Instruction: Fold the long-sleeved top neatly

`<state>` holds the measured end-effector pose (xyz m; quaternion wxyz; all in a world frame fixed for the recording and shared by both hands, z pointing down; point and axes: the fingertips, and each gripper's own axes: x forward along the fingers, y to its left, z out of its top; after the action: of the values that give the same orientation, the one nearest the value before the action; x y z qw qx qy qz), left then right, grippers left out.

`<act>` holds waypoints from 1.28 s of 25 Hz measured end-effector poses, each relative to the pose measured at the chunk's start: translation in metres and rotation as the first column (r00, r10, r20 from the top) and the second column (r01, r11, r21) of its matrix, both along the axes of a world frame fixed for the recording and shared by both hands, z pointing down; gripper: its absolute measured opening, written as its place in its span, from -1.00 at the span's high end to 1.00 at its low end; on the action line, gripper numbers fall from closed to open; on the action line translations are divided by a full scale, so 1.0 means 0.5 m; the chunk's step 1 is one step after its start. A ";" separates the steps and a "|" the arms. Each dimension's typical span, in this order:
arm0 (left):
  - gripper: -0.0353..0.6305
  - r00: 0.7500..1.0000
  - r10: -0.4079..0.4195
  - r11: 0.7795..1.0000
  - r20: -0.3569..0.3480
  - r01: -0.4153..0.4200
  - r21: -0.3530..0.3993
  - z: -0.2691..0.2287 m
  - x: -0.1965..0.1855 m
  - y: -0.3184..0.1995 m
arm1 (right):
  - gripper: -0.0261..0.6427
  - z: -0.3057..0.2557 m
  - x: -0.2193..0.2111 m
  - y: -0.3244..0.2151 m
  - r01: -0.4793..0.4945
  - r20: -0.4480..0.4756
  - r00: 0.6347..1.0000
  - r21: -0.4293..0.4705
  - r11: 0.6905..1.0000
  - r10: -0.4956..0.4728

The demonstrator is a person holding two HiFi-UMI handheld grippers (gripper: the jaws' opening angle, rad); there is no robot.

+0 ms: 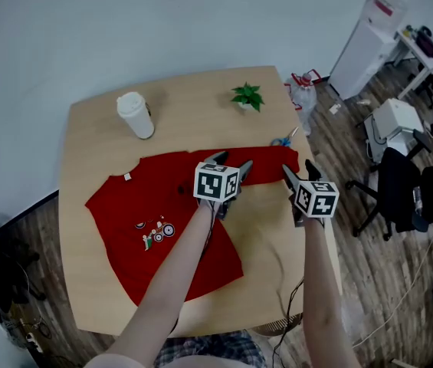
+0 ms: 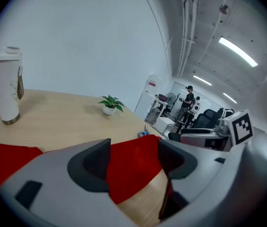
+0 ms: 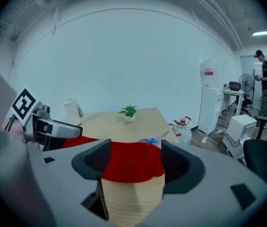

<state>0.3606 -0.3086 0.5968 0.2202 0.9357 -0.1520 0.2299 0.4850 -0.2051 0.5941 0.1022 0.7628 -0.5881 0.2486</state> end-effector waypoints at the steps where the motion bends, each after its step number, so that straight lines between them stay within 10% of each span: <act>1: 0.00 1.000 0.003 1.000 0.003 -0.003 -0.008 0.009 0.012 0.003 | 0.00 0.016 0.013 -0.002 -0.012 0.007 1.000 -0.015 1.000 0.012; 16: 0.00 0.999 0.014 0.997 0.051 -0.010 -0.071 0.098 0.037 0.034 | 0.25 0.175 0.085 -0.003 -0.096 0.099 0.988 -0.217 0.971 0.120; 21: 0.00 0.999 0.018 0.997 0.050 -0.014 -0.077 0.097 0.024 0.039 | 0.68 0.172 0.069 -0.011 -0.068 0.107 0.990 -0.238 0.969 0.096; 32: 0.00 0.996 -0.090 0.994 0.017 0.091 -0.056 0.031 -0.085 -0.005 | 0.78 0.022 -0.010 -0.030 0.006 -0.016 1.000 -0.082 0.997 -0.007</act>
<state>0.3180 -0.3112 0.6125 0.2557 0.9195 -0.1892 0.2307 0.4798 -0.2199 0.6051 0.1391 0.7580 -0.5791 0.2661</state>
